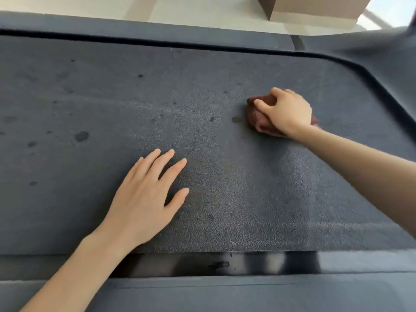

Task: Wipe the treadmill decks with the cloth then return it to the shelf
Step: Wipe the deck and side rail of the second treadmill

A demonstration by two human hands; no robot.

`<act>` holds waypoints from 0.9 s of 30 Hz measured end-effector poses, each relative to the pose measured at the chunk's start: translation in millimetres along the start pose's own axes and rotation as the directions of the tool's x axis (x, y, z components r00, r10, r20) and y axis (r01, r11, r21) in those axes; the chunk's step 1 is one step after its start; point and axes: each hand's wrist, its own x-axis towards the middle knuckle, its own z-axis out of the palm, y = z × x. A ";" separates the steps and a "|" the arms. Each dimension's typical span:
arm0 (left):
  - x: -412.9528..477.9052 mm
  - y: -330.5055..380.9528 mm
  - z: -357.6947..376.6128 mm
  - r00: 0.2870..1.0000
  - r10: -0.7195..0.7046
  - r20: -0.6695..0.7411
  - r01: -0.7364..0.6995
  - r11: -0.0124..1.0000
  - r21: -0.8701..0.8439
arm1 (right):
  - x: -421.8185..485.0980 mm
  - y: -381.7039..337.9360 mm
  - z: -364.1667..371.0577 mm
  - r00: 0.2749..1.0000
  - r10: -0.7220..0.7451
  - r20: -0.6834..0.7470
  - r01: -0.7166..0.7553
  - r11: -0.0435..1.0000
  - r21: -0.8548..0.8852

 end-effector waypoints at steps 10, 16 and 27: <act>-5.1 -23.7 0.6 0.997 0.067 -0.033 -0.070 0.993 -0.093 | -149.9 -50.0 -36.2 0.857 -0.515 -0.006 0.510 0.847 0.152; -8.0 -29.3 -2.2 0.999 0.036 -0.037 -0.043 0.982 -0.184 | -141.0 -38.2 -31.3 0.757 -0.651 -0.049 0.649 0.742 0.170; -7.4 -32.3 -4.4 0.999 0.025 -0.036 -0.031 0.983 -0.182 | 4.0 -70.6 21.2 0.996 0.040 -0.074 -0.041 0.999 -0.012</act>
